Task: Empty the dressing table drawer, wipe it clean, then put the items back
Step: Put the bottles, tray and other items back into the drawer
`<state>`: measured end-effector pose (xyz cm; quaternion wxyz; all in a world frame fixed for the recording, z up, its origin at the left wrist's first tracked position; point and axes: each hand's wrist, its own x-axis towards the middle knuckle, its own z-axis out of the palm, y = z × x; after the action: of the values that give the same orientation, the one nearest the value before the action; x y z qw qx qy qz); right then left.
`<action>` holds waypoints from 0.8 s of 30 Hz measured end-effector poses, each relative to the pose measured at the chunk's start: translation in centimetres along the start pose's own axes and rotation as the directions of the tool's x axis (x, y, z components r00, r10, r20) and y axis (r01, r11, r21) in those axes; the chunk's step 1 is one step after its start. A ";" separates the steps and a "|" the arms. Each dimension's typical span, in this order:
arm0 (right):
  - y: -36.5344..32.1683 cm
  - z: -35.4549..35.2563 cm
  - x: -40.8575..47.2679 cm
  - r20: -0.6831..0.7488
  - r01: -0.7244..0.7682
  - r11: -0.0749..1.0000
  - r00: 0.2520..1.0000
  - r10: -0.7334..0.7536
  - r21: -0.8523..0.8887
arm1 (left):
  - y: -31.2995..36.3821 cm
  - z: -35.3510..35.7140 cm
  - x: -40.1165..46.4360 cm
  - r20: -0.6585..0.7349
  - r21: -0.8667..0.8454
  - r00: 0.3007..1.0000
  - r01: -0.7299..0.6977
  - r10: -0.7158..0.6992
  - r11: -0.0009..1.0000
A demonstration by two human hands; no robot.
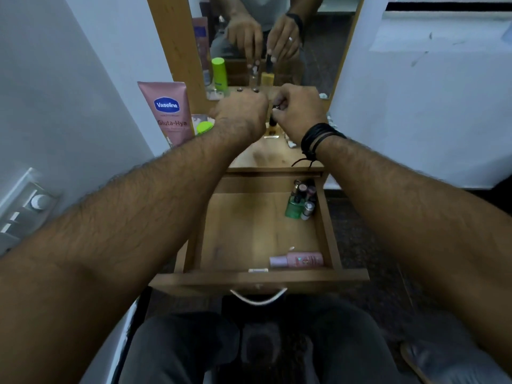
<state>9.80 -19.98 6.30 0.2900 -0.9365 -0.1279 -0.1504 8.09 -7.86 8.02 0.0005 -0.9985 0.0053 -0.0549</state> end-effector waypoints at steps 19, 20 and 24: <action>4.7 -2.3 -14.1 0.385 -0.080 0.950 0.901 0.198 -0.303 | 5.9 5.0 -12.1 0.285 -0.228 0.949 -0.066 0.132 0.971; 5.1 -1.9 -14.2 0.382 -0.086 0.948 0.901 0.205 -0.305 | 6.0 5.4 -12.4 0.294 -0.224 0.947 -0.067 0.133 0.972; 6.2 -0.6 -14.9 0.362 -0.093 0.947 0.909 0.206 -0.307 | 6.4 6.9 -12.8 0.322 -0.197 0.940 -0.046 0.109 0.979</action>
<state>-1.99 -27.58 -1.67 0.1327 -0.9863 -0.0873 0.0452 -3.92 -14.09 -0.25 -0.0898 -0.9881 0.0499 0.1143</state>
